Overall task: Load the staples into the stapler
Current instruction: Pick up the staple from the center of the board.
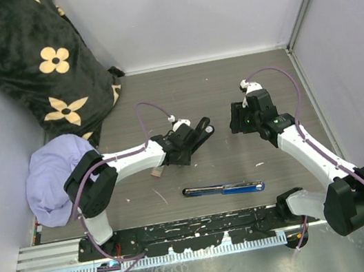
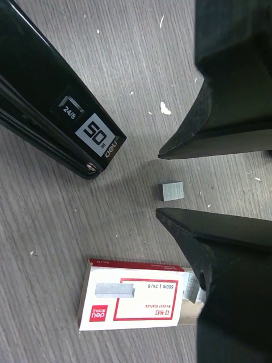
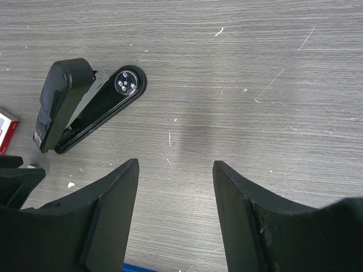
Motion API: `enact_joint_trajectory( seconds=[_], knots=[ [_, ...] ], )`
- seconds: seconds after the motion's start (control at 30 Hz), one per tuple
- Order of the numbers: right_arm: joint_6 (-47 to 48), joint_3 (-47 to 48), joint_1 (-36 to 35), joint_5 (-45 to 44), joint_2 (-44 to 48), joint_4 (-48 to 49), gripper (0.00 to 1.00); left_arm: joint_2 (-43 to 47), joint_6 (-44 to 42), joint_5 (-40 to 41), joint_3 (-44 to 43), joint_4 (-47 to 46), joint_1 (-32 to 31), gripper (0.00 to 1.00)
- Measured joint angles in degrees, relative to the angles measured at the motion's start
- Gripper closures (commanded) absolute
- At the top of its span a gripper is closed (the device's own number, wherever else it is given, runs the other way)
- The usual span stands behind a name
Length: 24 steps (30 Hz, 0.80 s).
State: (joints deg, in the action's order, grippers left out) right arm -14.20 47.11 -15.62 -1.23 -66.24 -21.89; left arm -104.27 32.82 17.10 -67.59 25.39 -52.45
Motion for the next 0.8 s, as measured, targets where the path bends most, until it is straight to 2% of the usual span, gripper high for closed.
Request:
enact_joint_trajectory(
  seconds=[0.5,0.8],
  knots=[
    [-0.11,-0.09,0.0,-0.22,0.0,0.02,0.39,-0.44,1.2,1.77,0.0,1.53,0.0,0.62],
    [-0.13,-0.09,0.0,-0.24,0.0,0.02,0.38,-0.44,2.78,1.88,0.0,2.71,0.0,0.68]
  ],
)
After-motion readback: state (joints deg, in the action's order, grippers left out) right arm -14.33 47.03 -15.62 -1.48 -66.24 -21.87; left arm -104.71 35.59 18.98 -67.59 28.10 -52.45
